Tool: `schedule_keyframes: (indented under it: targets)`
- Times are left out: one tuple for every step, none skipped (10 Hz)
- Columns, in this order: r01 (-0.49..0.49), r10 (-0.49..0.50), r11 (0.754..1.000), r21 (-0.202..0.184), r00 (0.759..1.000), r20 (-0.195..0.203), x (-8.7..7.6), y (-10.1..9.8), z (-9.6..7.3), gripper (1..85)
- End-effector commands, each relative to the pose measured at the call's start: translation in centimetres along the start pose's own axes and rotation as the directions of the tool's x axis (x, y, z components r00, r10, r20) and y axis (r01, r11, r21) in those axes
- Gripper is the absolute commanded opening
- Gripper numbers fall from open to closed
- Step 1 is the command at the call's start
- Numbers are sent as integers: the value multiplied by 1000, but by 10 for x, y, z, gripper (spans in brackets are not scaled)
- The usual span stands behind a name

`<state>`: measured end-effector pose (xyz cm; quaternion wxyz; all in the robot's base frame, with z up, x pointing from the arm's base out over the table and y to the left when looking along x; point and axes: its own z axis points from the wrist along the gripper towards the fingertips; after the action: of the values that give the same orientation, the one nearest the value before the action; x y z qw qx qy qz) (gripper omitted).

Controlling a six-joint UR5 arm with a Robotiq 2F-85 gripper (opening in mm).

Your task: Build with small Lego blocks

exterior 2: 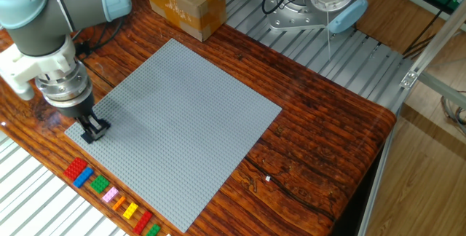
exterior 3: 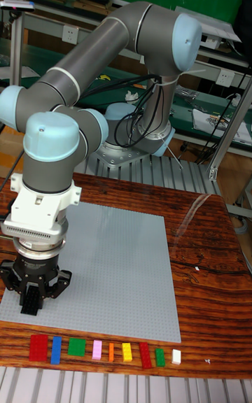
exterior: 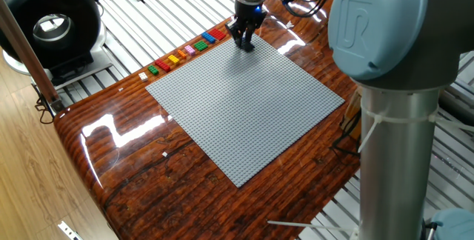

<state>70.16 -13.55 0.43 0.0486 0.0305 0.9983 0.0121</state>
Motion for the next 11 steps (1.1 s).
schedule_keyframes:
  targets:
    - [30,-30,999,-11,999,14,-2,0,3,10]
    - [36,-36,999,-12,999,17,-2,-1,6,10]
    - [49,-48,999,-9,999,14,-1,-2,6,10]
    - [52,-52,999,-7,999,12,0,-1,5,10]
    - [52,-52,999,-7,999,6,2,0,2,10]
    - [65,-65,998,5,997,-39,14,-4,-3,10]
    - [73,-71,997,29,996,-62,19,-11,-5,10]
    - [65,-63,998,23,996,-62,19,-9,-3,10]
    - [52,-51,998,21,997,-61,17,-7,0,10]
    - [57,-55,998,20,996,-63,18,-8,0,20]
    - [61,-60,998,19,996,-63,18,-8,0,40]
